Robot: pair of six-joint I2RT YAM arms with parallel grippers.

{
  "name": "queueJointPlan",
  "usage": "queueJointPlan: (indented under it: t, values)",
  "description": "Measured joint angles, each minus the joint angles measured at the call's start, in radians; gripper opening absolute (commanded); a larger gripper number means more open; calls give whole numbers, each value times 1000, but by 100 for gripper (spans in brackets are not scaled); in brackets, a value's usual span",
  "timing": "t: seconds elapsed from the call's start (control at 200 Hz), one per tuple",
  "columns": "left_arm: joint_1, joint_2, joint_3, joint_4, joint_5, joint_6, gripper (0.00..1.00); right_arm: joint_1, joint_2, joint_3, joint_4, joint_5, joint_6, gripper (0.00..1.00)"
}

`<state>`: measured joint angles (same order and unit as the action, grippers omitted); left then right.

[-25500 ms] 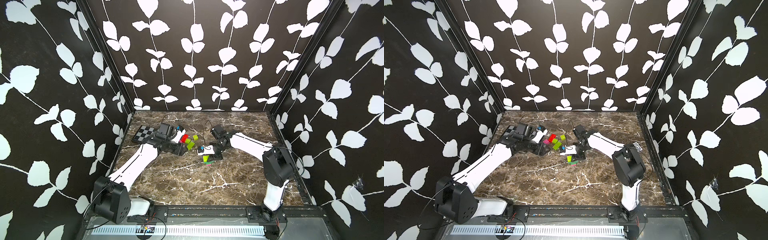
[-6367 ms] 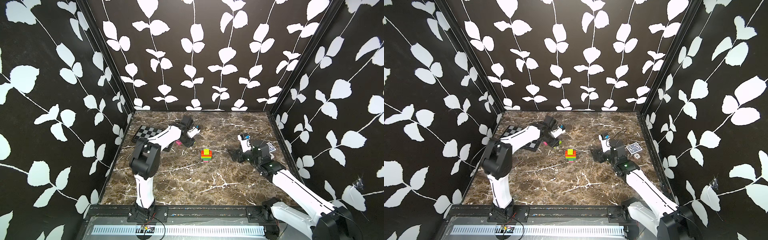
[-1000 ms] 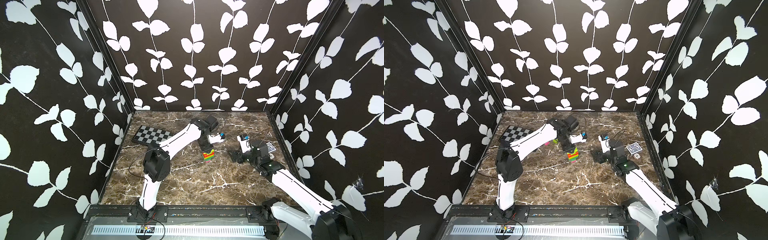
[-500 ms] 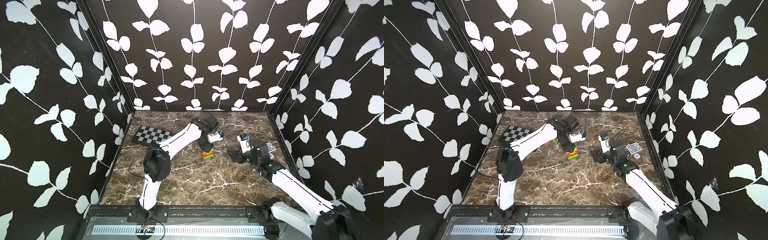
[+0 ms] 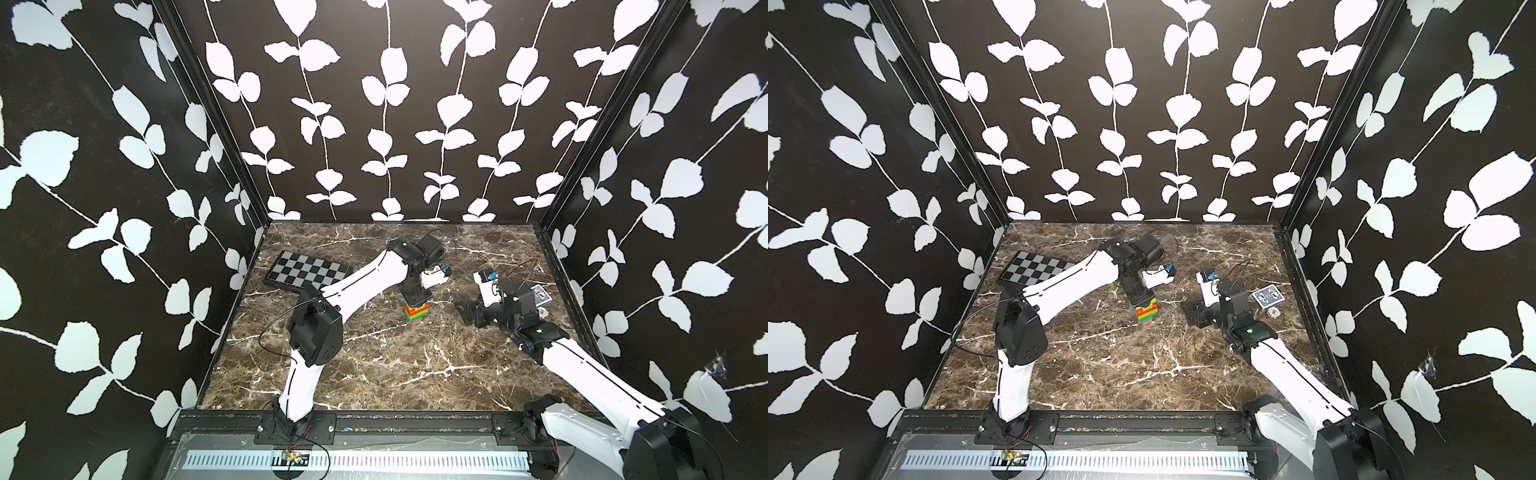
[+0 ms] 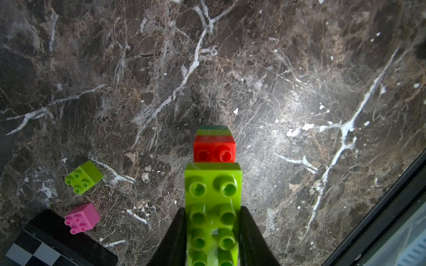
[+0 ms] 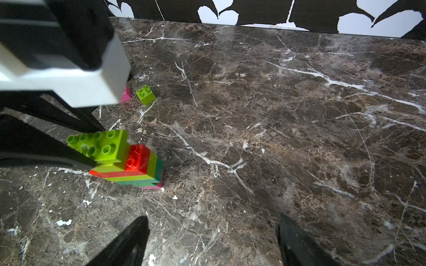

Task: Assemble a carrot with lego
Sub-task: Assemble the lego brick with the lego brick.

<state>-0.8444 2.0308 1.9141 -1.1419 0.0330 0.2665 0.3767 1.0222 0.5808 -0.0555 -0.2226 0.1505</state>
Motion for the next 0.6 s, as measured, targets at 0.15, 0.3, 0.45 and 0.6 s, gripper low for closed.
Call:
queueJointPlan:
  t: [0.15, 0.3, 0.45, 0.6]
  values:
    - [-1, 0, 0, 3, -7, -16, 24, 0, 0, -3, 0, -1, 2, 86]
    - [-3, -2, 0, 10, -16, -23, 25, 0, 0, -3, 0, -2, 3, 86]
    - [-3, -3, 0, 10, -16, -24, 25, 0, 0, -3, 0, -2, 3, 86]
    - [-3, -4, 0, 10, -16, -24, 25, 0, 0, -3, 0, -2, 3, 86]
